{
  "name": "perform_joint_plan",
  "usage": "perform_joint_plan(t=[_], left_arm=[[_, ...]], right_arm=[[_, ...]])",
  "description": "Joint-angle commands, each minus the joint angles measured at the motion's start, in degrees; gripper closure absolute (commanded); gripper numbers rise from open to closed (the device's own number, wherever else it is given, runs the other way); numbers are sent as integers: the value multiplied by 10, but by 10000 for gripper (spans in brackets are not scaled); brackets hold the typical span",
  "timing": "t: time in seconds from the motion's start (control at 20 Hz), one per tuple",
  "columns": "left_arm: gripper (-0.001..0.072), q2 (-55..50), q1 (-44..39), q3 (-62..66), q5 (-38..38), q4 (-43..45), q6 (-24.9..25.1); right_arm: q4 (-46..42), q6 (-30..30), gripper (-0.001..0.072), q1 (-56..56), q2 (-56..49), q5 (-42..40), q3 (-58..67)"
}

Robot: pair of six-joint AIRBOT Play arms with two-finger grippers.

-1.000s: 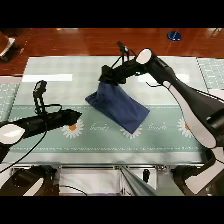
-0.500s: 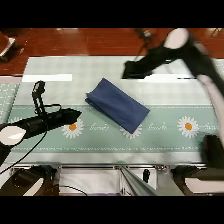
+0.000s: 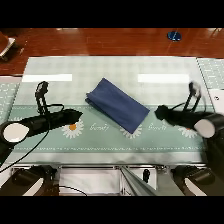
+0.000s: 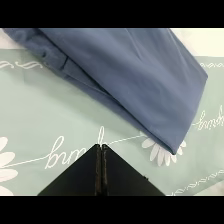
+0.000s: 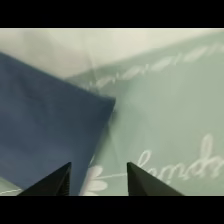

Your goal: Fold the shirts.

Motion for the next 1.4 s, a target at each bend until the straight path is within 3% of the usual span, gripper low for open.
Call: perform_joint_plan(t=[0.0, 0.1, 0.3, 0.45, 0.7, 0.8, 0.9, 1.05, 1.35], left_arm=[[690, -11, 0, 0, -1, 0, 0], [690, -11, 0, 0, -1, 0, 0], [689, -11, 0, 0, -1, 0, 0], [690, -11, 0, 0, 0, 0, 0], [689, -11, 0, 0, 0, 0, 0], [690, -11, 0, 0, 0, 0, 0], [690, -11, 0, 0, -1, 0, 0], [689, -11, 0, 0, -1, 0, 0], [689, -11, 0, 0, -1, 0, 0]], right_arm=[[160, -27, 305, 1, -26, -137, -101], [233, -103, 305, 0, -93, -143, -94], [462, -310, 305, 0, -187, -148, -91], [565, -401, 305, 0, -217, -145, -91], [573, -439, 314, 0, -264, -108, -27], [573, -452, 436, 0, -297, -88, 15], [574, -499, 680, 1, -330, -58, 60], [545, -523, 682, -1, -344, -12, 132], [407, -462, 682, -58, -331, 134, 347]])
